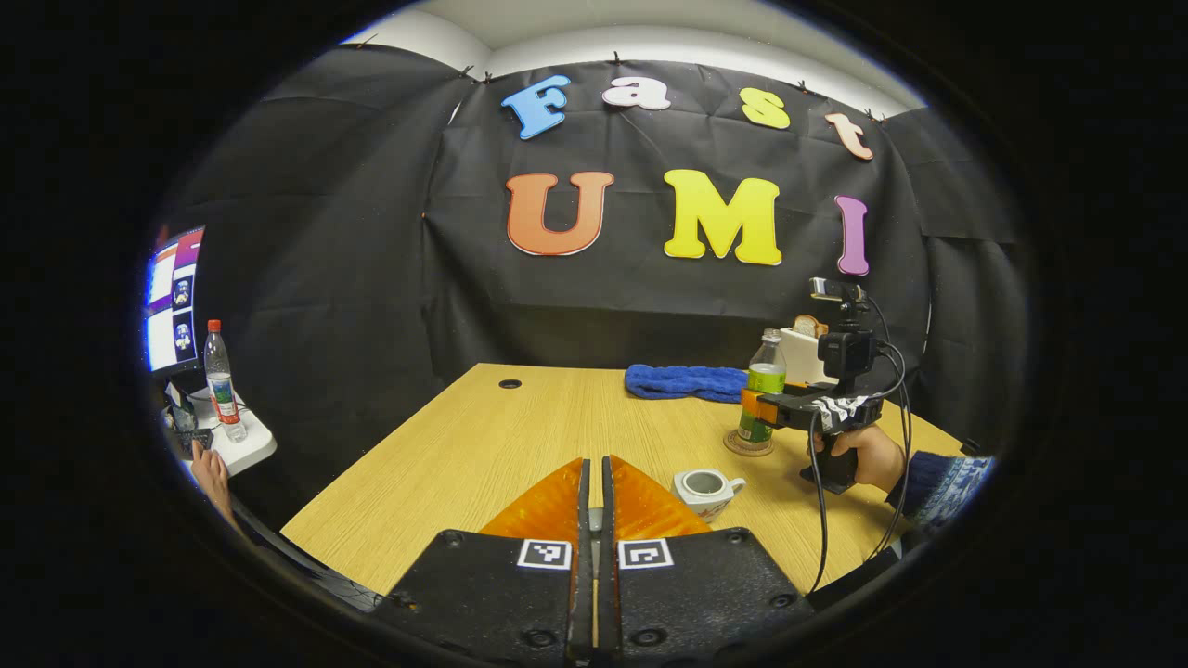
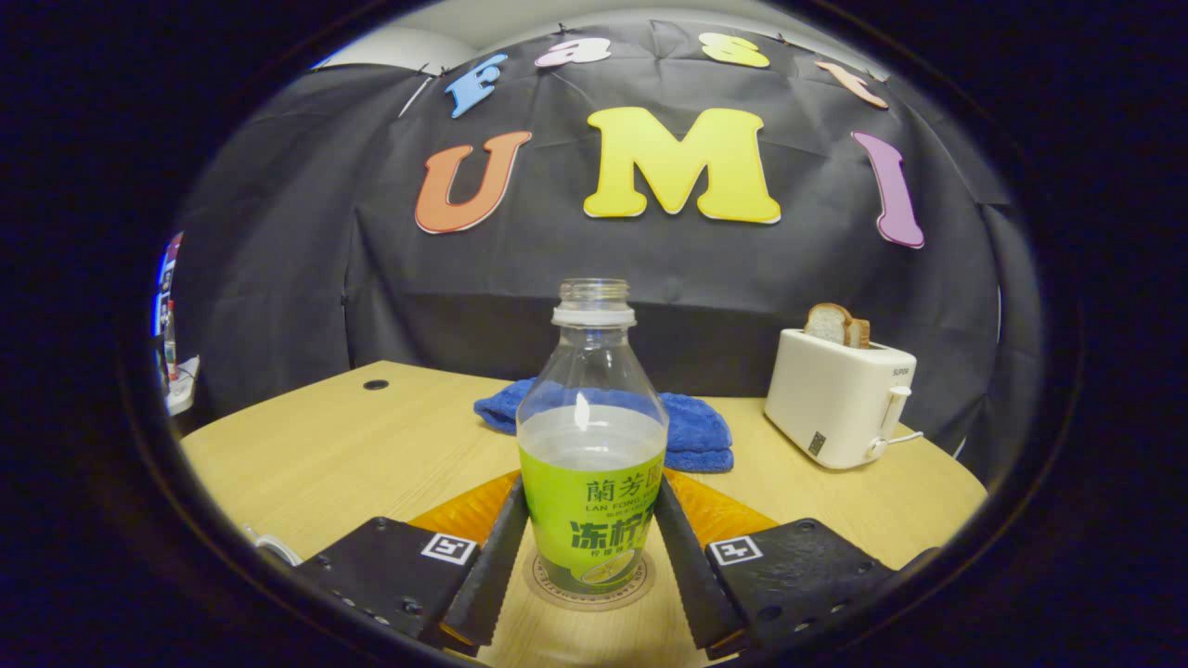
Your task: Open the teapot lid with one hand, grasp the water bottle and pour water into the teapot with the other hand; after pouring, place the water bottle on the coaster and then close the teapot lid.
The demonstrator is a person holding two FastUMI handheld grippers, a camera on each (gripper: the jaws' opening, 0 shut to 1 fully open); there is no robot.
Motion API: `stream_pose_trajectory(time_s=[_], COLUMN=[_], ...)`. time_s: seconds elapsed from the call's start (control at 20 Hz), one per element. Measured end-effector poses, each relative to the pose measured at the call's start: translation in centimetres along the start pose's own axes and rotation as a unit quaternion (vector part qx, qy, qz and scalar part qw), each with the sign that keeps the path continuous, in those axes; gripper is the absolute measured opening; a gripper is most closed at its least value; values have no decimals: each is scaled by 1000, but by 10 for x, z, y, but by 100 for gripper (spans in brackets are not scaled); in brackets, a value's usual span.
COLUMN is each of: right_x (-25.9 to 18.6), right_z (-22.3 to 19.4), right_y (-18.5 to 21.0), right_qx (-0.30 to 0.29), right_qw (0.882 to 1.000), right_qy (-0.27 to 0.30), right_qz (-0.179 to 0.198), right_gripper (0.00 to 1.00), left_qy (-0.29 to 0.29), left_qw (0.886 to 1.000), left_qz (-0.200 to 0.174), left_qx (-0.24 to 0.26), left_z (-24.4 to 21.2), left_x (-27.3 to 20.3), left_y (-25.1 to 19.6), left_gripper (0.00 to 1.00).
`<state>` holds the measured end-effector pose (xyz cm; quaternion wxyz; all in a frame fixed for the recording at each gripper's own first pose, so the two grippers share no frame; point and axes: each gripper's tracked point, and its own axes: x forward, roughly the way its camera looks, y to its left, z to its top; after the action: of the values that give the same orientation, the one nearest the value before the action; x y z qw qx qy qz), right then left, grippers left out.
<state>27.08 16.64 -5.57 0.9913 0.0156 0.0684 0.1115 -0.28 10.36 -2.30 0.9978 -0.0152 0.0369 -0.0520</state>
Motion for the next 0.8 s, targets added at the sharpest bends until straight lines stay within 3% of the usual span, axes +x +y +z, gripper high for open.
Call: stream_pose_trajectory(time_s=[0.05, 0.1, 0.2, 0.5, 0.6, 0.8], right_x=[-3, -5, -14, -67, -95, -145], right_z=[0, 2, 12, 48, 59, 43], right_y=[3, 4, 3, -3, -16, -40], right_qx=[4, 5, 5, 8, 6, -12], right_qw=[1000, 1000, 1000, 998, 996, 996], right_qy=[1, -2, -13, -62, -89, -90], right_qz=[7, 11, 14, 27, 19, -6], right_gripper=[76, 87, 97, 97, 97, 95], left_qy=[0, -1, -1, -12, -15, -19], left_qw=[1000, 1000, 1000, 1000, 1000, 999], left_qz=[-1, 0, -3, -9, -12, -29], left_qx=[2, 4, 5, 14, 17, 13], left_z=[0, 1, 1, 7, 9, 10], left_x=[-1, -1, -1, -3, -4, -2], left_y=[-1, -1, -4, -16, -21, -41], left_gripper=[5, 4, 4, 5, 5, 4])
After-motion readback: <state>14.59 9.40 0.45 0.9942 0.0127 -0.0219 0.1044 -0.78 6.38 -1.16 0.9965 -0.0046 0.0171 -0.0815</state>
